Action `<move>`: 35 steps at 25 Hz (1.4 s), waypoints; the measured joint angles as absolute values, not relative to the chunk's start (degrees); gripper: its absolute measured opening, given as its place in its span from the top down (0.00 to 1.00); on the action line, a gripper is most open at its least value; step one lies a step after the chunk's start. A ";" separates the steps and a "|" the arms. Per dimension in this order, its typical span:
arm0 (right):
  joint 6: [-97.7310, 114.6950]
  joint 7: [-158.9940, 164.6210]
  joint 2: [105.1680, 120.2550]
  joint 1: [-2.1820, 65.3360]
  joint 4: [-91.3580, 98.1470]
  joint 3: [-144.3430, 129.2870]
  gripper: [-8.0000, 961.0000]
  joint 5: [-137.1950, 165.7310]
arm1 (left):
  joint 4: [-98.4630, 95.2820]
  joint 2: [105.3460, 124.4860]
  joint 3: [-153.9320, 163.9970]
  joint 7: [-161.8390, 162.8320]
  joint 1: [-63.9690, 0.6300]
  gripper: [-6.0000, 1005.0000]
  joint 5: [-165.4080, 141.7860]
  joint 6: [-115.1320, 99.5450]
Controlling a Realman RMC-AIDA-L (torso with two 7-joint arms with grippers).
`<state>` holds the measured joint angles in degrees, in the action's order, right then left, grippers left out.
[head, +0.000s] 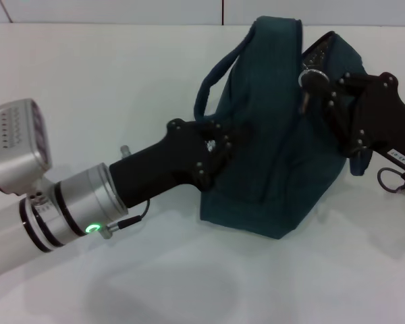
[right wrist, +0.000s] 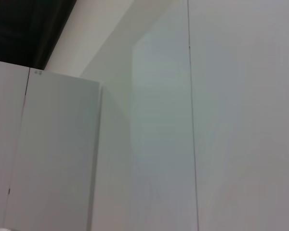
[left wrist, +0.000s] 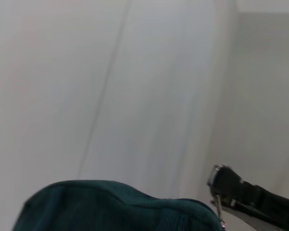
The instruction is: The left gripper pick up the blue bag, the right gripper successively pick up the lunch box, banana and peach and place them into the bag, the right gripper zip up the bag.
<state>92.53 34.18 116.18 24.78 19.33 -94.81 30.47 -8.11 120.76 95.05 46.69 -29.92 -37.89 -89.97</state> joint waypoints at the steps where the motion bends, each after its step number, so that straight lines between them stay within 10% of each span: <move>1: 92.56 34.19 116.18 24.78 19.34 -95.03 0.98 30.47 | -8.81 120.76 96.11 46.42 -29.96 0.90 -37.85 -89.59; 35: 91.95 35.61 116.19 25.92 17.51 -99.93 0.98 21.65 | -10.69 120.71 97.72 38.62 -27.14 0.90 -36.12 -89.78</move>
<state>91.95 35.61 116.19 25.92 17.51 -99.94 21.65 -10.69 120.71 97.72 38.62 -27.14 -36.12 -89.78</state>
